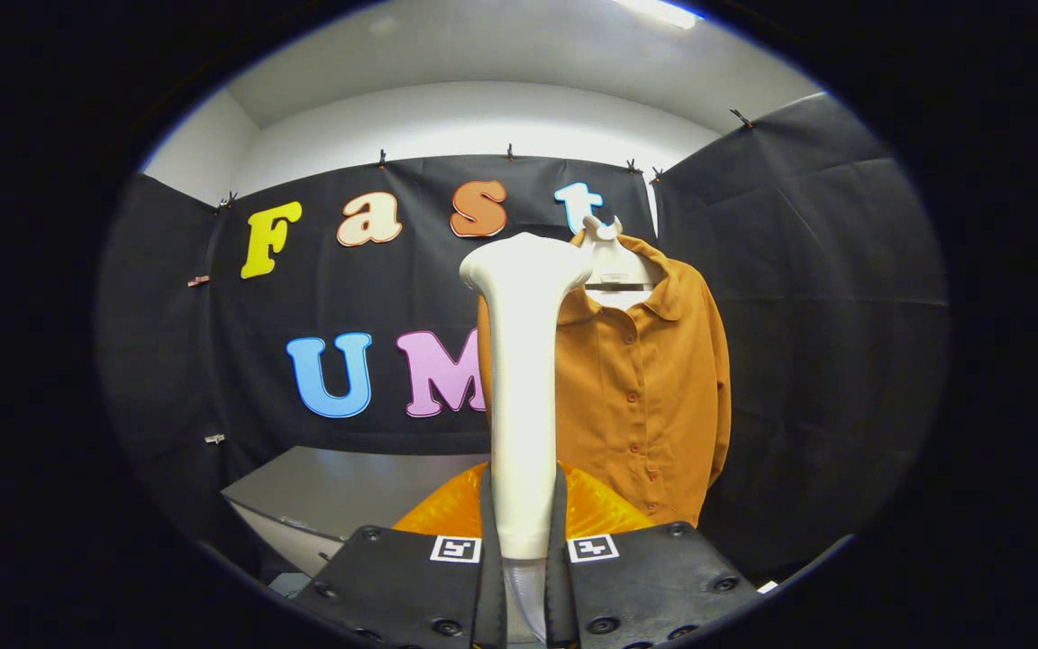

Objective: Iron the clothes twice with a garment steamer, once on the left side and once on the right side.

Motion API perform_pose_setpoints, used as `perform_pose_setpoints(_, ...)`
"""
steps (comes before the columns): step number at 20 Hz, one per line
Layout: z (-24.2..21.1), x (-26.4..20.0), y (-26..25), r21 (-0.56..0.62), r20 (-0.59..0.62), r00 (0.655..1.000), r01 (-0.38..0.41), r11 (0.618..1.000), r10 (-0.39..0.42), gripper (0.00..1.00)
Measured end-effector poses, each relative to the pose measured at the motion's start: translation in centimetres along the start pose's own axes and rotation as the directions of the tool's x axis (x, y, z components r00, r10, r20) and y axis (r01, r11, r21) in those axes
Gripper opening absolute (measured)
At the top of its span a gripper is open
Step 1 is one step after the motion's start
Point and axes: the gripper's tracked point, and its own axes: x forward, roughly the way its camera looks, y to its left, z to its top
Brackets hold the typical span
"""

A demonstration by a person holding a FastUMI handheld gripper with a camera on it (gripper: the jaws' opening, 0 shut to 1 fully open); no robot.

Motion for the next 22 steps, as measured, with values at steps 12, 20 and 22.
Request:
perform_pose_setpoints(12,1.3,-2.5,8.5,-0.004,0.027,0.998,-0.054,0.999,0.054,0.20)
perform_pose_setpoints(20,1.7,-2.5,7.9,-0.021,0.044,0.999,-0.027,0.999,0.028,0.20)
perform_pose_setpoints(22,1.7,-2.6,8.2,-0.018,0.043,0.999,-0.029,0.999,0.030,0.20)
